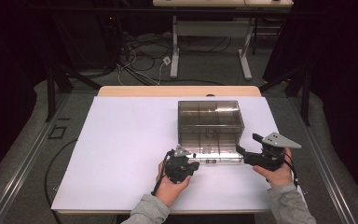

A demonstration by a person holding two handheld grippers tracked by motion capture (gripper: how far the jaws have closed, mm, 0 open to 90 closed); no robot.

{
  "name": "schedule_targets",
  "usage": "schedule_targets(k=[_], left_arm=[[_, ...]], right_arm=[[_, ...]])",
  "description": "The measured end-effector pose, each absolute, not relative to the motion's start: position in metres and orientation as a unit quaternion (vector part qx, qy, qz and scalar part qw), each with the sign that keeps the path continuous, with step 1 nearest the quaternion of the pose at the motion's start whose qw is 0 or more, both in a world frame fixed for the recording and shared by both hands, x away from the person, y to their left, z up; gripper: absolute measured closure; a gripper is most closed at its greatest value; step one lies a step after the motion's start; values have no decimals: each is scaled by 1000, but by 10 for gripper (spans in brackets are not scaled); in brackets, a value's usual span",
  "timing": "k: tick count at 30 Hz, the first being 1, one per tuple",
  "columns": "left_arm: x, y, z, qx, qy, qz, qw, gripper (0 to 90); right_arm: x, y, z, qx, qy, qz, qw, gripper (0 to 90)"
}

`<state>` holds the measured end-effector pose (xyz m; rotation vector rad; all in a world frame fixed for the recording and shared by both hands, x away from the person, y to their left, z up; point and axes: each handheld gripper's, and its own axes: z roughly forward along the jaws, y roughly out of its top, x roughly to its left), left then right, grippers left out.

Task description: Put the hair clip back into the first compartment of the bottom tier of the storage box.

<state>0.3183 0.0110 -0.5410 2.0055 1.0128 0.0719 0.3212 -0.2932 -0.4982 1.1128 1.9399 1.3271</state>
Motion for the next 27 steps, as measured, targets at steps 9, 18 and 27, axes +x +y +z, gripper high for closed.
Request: schedule_targets(k=[9,18,27], left_arm=[[320,17,-539,801,408,29,437,900],[320,18,-541,801,409,27,436,900],[320,20,-539,798,410,25,441,900]], right_arm=[[312,-283,-506,385,750,490,223,656],[309,-267,-527,353,797,456,182,900],[313,-260,-541,354,813,432,165,900]])
